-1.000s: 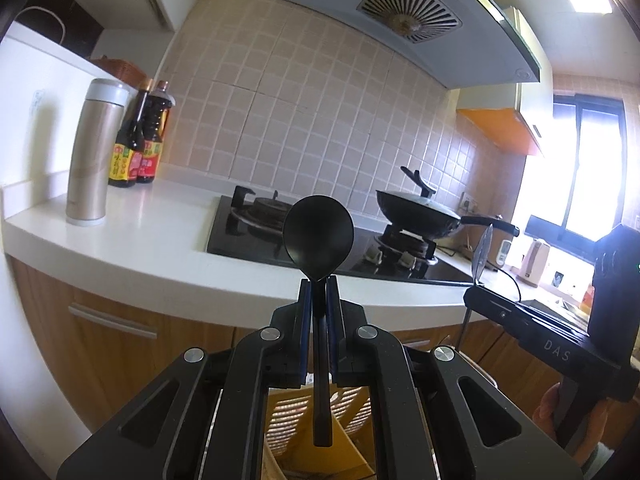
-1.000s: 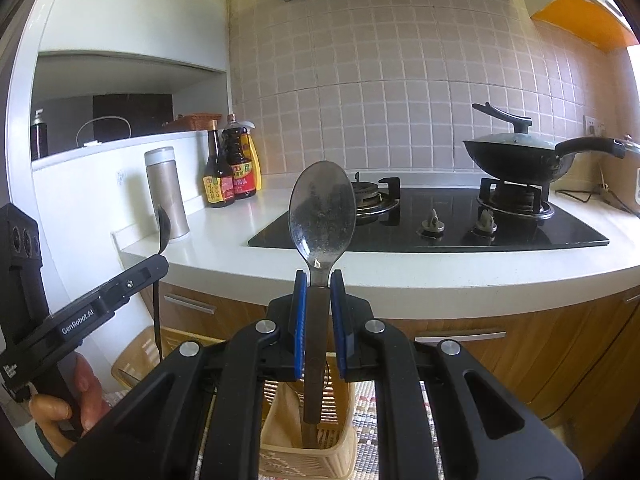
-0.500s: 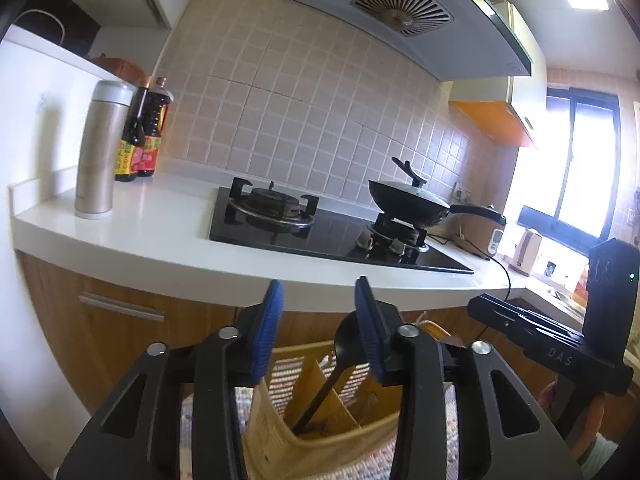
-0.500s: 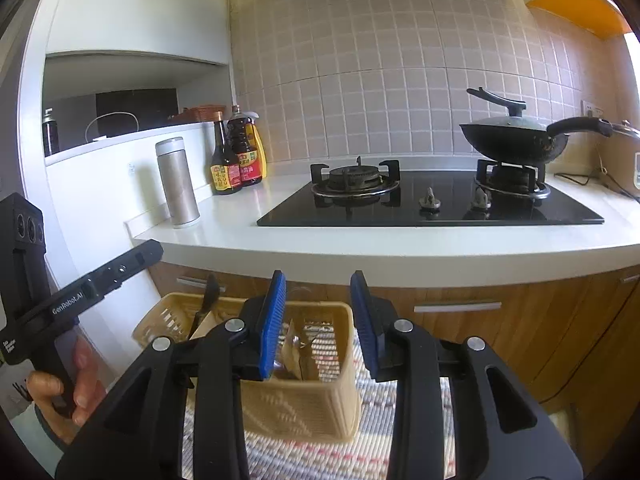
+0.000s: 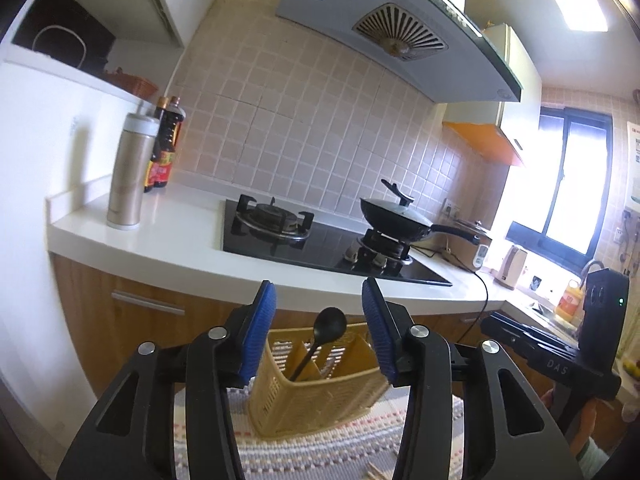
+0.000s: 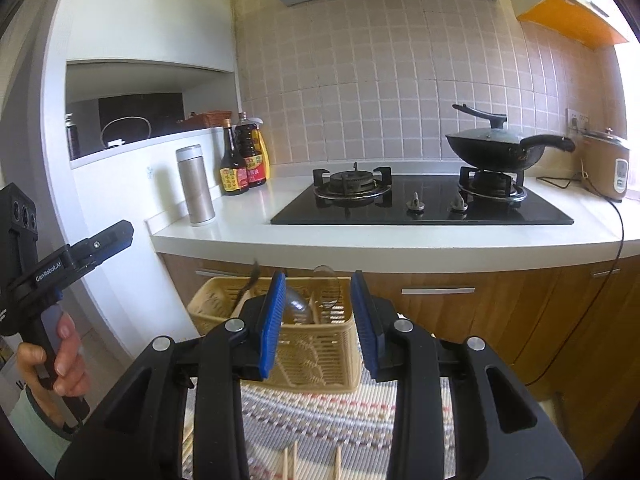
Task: Organize utensils
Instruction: 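Grasp a clear spoon with the right tool while the left tool grasps one wooden chopstick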
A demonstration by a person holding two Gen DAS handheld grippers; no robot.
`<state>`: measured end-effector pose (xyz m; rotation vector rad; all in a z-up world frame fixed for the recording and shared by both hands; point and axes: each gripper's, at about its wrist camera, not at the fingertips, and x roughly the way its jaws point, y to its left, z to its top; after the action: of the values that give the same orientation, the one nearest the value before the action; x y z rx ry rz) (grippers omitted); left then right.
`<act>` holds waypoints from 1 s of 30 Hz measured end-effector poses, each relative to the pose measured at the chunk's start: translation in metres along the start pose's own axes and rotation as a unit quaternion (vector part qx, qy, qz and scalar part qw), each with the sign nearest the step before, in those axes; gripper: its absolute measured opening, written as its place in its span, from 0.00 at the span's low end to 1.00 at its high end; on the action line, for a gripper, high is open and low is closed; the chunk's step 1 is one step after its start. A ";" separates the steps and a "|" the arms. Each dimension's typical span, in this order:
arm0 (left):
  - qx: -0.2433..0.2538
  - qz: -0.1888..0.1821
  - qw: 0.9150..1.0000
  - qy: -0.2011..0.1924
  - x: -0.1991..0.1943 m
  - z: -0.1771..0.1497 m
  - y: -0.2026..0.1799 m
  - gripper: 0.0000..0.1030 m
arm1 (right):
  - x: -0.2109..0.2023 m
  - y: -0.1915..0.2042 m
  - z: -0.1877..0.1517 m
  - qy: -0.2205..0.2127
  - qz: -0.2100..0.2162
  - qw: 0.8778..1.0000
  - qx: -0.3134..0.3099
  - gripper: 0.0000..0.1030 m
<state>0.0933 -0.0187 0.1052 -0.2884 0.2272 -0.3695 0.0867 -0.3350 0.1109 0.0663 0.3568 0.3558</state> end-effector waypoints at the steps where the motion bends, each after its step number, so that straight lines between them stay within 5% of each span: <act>1: 0.002 0.000 1.000 0.000 -0.007 0.001 -0.002 0.42 | -0.005 0.003 0.000 0.001 -0.001 1.000 -0.001 0.30; 7: 0.028 0.012 0.999 0.027 -0.034 -0.003 -0.013 0.46 | -0.020 0.022 -0.005 0.052 -0.011 0.999 -0.011 0.30; 15: 0.025 0.047 0.988 0.148 -0.028 -0.045 0.003 0.46 | 0.013 0.041 -0.056 0.230 0.007 0.973 -0.018 0.30; 18: 0.019 0.055 0.971 0.232 -0.014 -0.075 0.016 0.44 | 0.027 0.045 -0.083 0.292 0.032 0.956 -0.010 0.30; 21: 0.026 0.068 0.944 0.322 0.004 -0.112 0.028 0.40 | 0.041 0.050 -0.108 0.344 0.058 0.937 -0.001 0.30; 30: 0.063 0.052 0.901 0.425 0.022 -0.168 0.029 0.35 | 0.065 0.055 -0.151 0.415 0.074 0.907 0.000 0.30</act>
<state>0.0774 -0.0407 -0.0650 0.0345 1.0736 -0.3846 0.0722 -0.2599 -0.0454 -0.0646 1.2045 0.5267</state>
